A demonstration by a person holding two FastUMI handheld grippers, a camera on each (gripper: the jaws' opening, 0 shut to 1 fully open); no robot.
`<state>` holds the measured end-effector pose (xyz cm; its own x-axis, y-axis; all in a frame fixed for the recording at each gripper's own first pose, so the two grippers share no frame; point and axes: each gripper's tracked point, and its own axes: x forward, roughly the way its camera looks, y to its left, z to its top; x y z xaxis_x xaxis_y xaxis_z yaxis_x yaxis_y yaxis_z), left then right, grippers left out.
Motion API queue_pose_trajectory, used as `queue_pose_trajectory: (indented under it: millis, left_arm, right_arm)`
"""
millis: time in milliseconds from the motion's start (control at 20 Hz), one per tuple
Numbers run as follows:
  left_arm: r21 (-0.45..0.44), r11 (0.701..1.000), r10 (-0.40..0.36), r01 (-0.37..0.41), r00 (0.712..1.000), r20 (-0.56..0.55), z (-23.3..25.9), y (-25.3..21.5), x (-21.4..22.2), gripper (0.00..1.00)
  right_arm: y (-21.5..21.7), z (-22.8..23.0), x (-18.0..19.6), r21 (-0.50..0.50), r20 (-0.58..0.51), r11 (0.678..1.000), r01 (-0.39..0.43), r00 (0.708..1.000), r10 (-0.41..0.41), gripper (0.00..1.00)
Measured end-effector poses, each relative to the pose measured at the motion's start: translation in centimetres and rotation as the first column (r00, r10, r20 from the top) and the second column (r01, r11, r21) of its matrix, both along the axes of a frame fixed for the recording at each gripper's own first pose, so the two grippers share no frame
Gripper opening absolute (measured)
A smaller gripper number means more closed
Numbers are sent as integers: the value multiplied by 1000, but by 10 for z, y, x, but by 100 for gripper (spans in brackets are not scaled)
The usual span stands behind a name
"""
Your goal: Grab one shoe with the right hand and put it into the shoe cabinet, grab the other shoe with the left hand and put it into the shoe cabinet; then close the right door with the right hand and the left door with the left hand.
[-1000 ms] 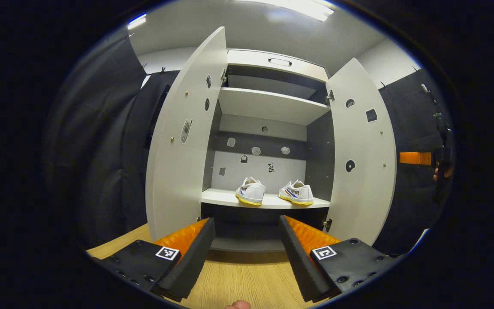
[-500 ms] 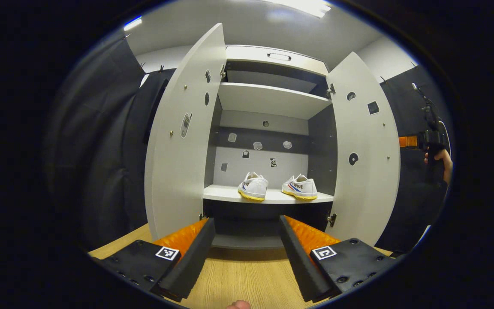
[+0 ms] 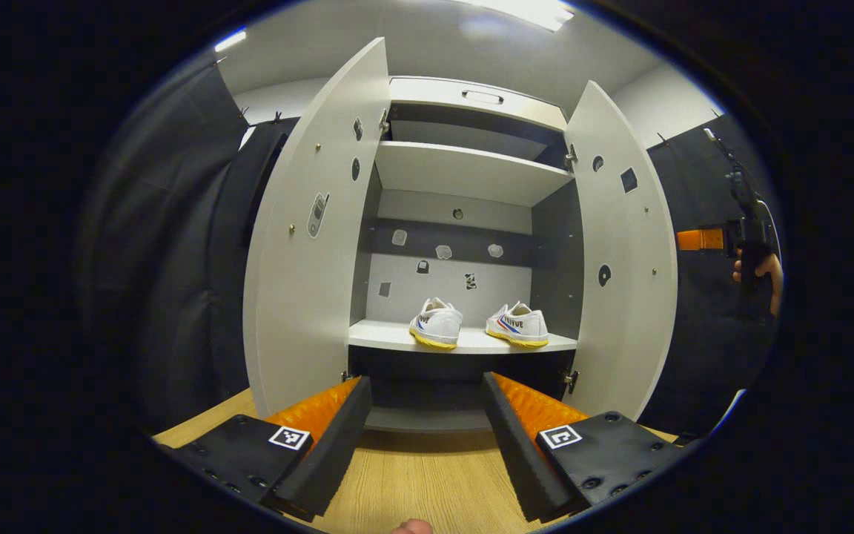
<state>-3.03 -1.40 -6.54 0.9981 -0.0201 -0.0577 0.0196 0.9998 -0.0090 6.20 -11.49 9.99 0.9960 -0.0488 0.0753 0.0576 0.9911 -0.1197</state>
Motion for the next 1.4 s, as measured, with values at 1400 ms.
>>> queue_pose_trajectory:
  millis: [1400]
  left_arm:
    - [2,992,127,-127,992,-28,-12,55,-10,96]
  right_arm:
    - [157,-31,89,62,-60,958,-281,957,285,91]
